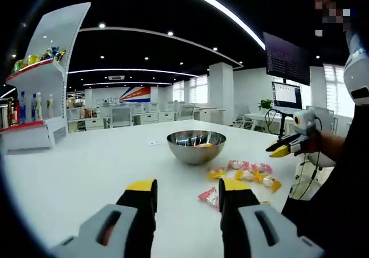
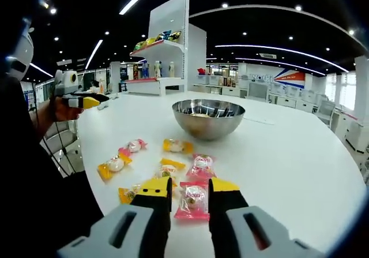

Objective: Pick up the marshmallows scattered on the table and place them into the bowl on the table

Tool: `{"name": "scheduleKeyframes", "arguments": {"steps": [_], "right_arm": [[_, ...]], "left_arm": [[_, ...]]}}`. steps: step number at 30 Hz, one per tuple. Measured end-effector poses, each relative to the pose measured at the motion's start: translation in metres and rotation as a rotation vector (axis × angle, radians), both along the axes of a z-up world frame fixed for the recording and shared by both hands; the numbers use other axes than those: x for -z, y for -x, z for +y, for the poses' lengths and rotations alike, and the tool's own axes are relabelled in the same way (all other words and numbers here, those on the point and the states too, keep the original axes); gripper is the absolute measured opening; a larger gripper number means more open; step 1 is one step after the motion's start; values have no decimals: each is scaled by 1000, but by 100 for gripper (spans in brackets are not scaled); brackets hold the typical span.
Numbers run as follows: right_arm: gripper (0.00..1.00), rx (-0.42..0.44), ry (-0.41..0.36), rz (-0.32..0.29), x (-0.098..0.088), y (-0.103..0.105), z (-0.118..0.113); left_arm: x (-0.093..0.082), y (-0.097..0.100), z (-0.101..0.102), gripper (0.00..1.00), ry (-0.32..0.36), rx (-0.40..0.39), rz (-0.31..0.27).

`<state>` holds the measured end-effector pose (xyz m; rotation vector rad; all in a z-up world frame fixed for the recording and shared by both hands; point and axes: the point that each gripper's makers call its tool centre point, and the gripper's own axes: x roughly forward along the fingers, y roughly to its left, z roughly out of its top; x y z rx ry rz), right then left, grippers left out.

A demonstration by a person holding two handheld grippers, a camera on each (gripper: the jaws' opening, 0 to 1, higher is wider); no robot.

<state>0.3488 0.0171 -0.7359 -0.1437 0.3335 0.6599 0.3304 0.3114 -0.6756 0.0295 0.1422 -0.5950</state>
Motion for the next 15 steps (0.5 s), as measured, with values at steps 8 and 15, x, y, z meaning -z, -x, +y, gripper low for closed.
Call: {"name": "scheduleKeyframes", "arguments": {"steps": [8,15], "right_arm": [[32,8,58,47,16,-7,2],[30,9,103,75,30,-14,4]], "left_arm": [[7,3,-8,54,0,34,25],[10,6,-10,53,-1,45,40]]}}
